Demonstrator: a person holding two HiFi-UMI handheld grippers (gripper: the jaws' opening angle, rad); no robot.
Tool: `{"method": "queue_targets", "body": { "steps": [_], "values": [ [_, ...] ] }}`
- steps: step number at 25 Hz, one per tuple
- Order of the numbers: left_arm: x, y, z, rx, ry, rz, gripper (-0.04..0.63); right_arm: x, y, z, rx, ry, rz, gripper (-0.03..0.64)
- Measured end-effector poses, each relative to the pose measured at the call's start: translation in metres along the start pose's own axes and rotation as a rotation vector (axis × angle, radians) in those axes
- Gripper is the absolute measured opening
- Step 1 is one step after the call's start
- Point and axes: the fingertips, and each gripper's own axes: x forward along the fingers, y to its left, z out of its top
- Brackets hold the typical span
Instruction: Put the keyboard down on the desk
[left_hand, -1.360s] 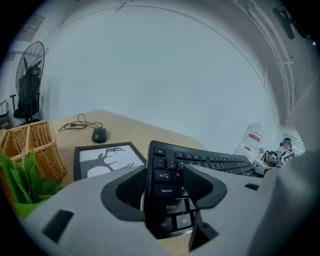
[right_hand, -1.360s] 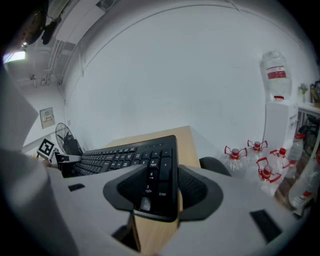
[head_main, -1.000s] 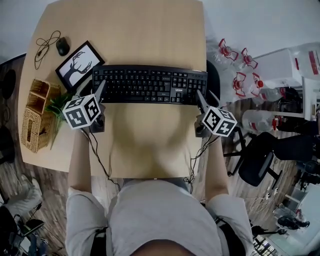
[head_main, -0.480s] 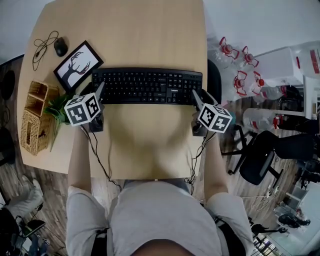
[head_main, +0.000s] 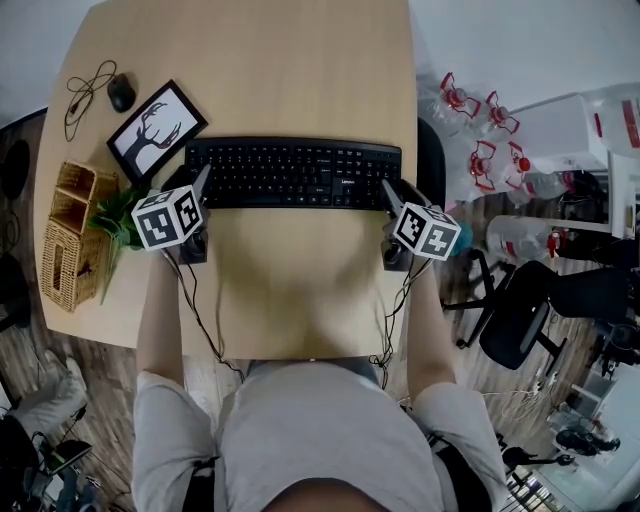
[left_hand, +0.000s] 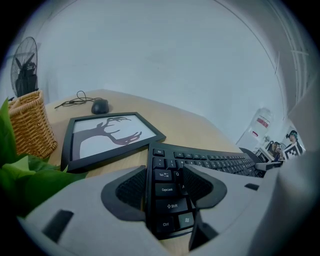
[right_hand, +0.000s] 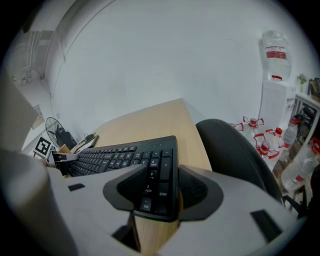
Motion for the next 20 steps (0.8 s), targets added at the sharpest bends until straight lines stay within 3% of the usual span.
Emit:
{"method": "queue_targets", "body": {
  "steps": [10,15,17,20],
  "values": [
    [-0.001,0.000,0.000,0.003,-0.021,-0.013,0.233,-0.003,0.001,0.001,-0.050,-0.024,-0.053,0.184],
    [-0.019,-0.005,0.003,0.093,-0.073,-0.007,0.230,-0.018,0.004,0.012,-0.120,-0.090,-0.102,0.184],
    [-0.032,-0.010,0.008,0.134,-0.120,0.013,0.160,-0.027,0.015,0.018,-0.149,-0.118,-0.078,0.161],
    [-0.056,-0.018,0.020,0.173,-0.199,0.045,0.025,-0.046,0.032,0.028,-0.203,-0.172,-0.053,0.032]
  ]
}}
